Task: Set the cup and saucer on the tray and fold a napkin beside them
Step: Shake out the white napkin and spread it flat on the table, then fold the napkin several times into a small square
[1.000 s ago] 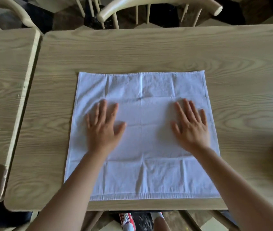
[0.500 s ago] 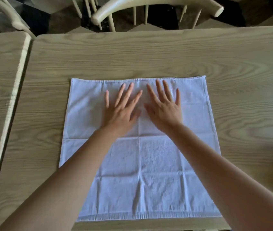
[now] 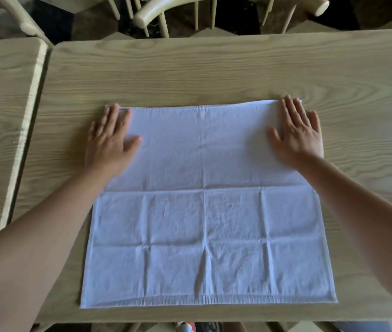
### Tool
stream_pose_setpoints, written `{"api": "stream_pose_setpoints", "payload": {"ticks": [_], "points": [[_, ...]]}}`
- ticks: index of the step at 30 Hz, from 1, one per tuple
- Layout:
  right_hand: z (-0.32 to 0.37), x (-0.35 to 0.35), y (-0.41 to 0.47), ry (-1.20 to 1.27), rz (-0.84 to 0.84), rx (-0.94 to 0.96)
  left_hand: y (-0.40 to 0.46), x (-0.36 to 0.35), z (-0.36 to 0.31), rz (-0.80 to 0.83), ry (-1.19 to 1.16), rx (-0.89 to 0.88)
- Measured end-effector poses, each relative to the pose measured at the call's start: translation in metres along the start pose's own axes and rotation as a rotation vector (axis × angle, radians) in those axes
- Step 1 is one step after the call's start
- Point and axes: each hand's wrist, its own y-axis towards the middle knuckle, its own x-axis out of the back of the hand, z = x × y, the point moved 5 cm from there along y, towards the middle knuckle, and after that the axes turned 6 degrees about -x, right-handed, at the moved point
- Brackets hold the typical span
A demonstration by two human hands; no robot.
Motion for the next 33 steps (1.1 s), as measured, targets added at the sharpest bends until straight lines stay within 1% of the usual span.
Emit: {"api": "stream_pose_setpoints", "payload": {"ticks": [2,4,7,10,12,14,18,22,26,31,33], "points": [[0.000,0.006,-0.007,0.036,-0.014,0.011,-0.008,0.006,-0.004,0.003,-0.029,0.057],[0.003,0.015,-0.028,0.065,-0.063,0.052,-0.032,0.017,-0.013,-0.053,-0.055,0.034],[0.011,0.028,-0.095,0.083,-0.067,0.173,-0.098,0.029,-0.036,-0.069,-0.074,-0.187],[0.011,0.031,-0.177,0.041,0.025,0.332,-0.176,0.026,-0.049,-0.002,-0.039,-0.415],[0.005,0.027,-0.225,-0.027,0.089,0.456,-0.221,0.021,-0.048,0.065,-0.025,-0.506],[-0.004,0.021,-0.265,-0.061,0.142,0.522,-0.259,0.015,-0.047,0.139,-0.036,-0.557],[-0.025,0.019,-0.304,-0.042,0.170,0.491,-0.297,0.003,-0.034,0.198,-0.017,-0.577],[-0.030,0.021,-0.314,-0.016,0.106,0.502,-0.303,-0.001,-0.029,0.163,-0.001,-0.594],[-0.029,0.028,-0.317,0.014,0.050,0.510,-0.305,0.004,-0.026,0.112,-0.042,-0.604],[-0.020,0.038,-0.327,0.072,-0.048,0.502,-0.310,0.023,-0.031,-0.027,-0.137,-0.638],[-0.019,0.039,-0.330,0.090,-0.061,0.484,-0.311,0.029,-0.032,-0.067,-0.147,-0.648]]}}
